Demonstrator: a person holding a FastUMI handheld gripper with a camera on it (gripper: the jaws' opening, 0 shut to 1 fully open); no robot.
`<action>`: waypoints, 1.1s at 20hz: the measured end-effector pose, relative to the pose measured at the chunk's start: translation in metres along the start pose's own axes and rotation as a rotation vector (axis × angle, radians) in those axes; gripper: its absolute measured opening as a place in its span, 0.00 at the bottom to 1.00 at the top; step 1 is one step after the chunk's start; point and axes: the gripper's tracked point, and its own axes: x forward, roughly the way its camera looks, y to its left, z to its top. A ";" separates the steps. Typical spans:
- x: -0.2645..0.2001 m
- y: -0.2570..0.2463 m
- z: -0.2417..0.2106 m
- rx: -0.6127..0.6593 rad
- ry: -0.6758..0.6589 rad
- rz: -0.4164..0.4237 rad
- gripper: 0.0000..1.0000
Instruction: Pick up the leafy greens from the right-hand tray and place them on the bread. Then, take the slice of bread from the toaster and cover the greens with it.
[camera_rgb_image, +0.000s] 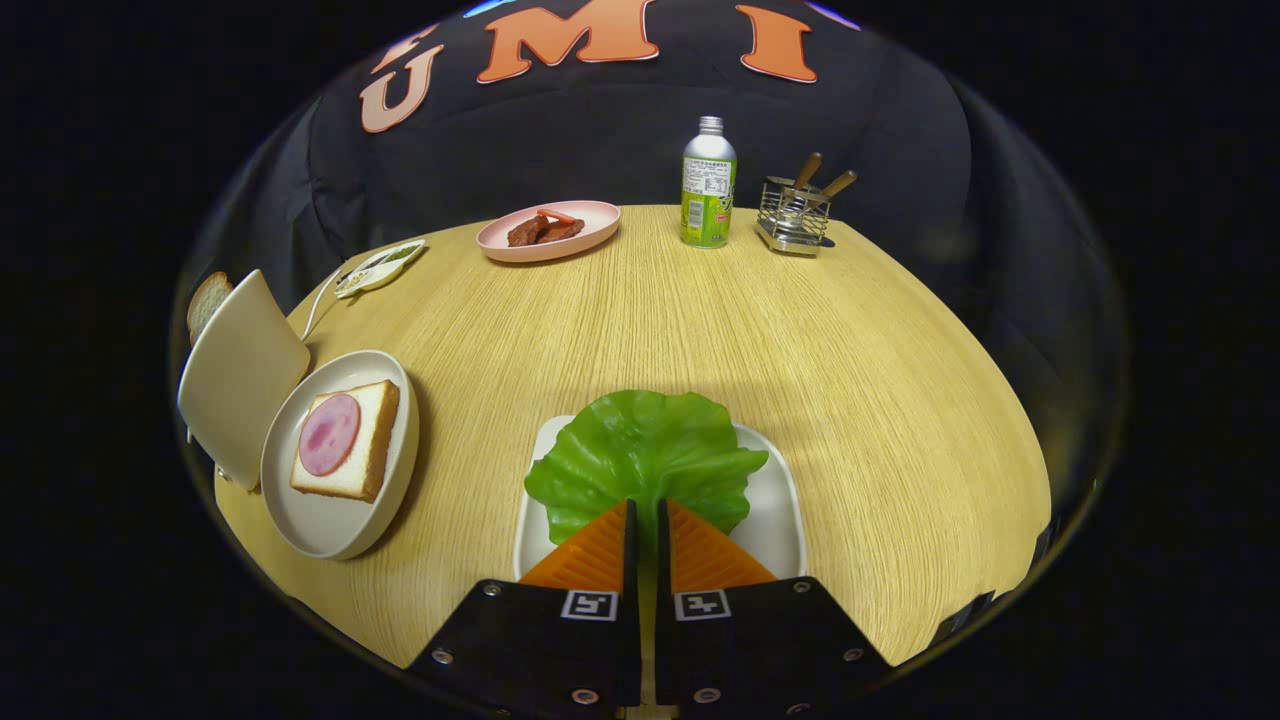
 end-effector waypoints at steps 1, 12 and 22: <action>0.000 0.000 0.000 -0.006 -0.002 -0.005 0.05; -0.026 0.009 0.034 -0.020 -0.071 -0.015 0.01; -0.059 0.062 0.070 -0.059 -0.128 0.048 0.00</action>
